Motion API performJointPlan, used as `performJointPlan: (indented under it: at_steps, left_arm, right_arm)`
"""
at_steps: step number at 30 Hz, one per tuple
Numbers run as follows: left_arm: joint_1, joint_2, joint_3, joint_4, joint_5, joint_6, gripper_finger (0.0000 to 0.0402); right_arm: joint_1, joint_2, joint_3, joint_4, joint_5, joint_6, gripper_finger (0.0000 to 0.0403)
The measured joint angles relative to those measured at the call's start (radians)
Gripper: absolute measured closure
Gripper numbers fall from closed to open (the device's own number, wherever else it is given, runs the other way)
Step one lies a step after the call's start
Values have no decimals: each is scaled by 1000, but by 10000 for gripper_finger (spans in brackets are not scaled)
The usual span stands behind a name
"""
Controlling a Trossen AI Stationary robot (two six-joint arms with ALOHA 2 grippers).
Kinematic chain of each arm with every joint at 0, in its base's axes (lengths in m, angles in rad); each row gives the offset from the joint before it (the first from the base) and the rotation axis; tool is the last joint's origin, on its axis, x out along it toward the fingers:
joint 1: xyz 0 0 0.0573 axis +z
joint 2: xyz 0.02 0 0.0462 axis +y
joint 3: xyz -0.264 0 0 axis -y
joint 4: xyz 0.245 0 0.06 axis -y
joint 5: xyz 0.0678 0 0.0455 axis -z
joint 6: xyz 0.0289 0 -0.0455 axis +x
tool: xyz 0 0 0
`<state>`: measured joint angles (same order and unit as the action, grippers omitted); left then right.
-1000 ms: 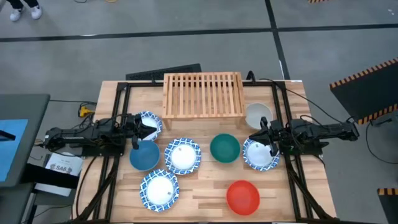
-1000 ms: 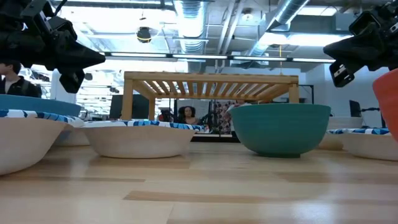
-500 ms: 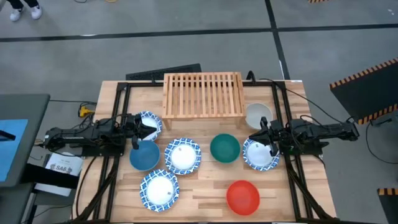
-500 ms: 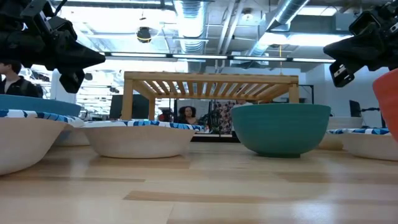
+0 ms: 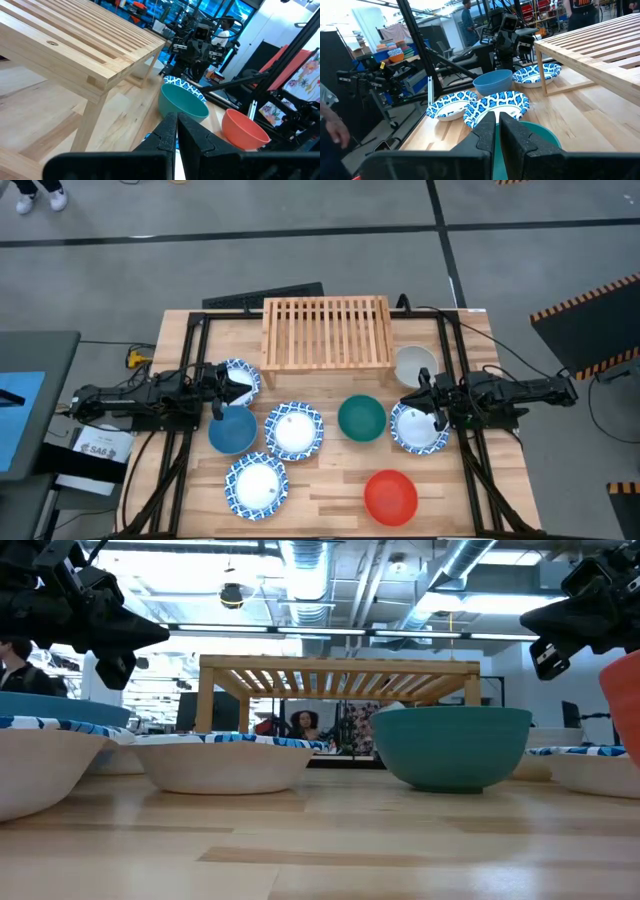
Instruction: Place and stack bowls onto a shelf
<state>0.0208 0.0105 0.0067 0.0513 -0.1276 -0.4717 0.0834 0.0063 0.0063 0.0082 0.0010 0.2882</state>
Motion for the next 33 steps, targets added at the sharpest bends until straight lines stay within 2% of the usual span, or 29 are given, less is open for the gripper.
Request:
performJointPlan:
  at_steps: [12, 17, 20, 24, 27, 30, 33]
  left_arm:
    - [0, 0, 0, 0, 0, 0, 401]
    - [0, 0, 0, 0, 0, 0, 401]
    - [0, 0, 0, 0, 0, 0, 402]
    - [0, 0, 0, 0, 0, 0, 402]
    - [0, 0, 0, 0, 0, 0, 401]
    - [0, 0, 0, 0, 0, 0, 401]
    - [0, 0, 0, 0, 0, 0, 401]
  right_arm:
    - [0, 0, 0, 0, 0, 0, 351]
    - [-1, 0, 0, 38, 15, -88, 351]
    - [-1, 0, 0, 264, 53, 3, 351]
    - [-2, 0, 0, 613, 158, 149, 351]
    - [-2, -4, 12, 758, 230, 179, 351]
    - [-1, 17, 79, 744, 294, 233, 351]
    - [10, 81, 179, 524, 290, 318, 348]
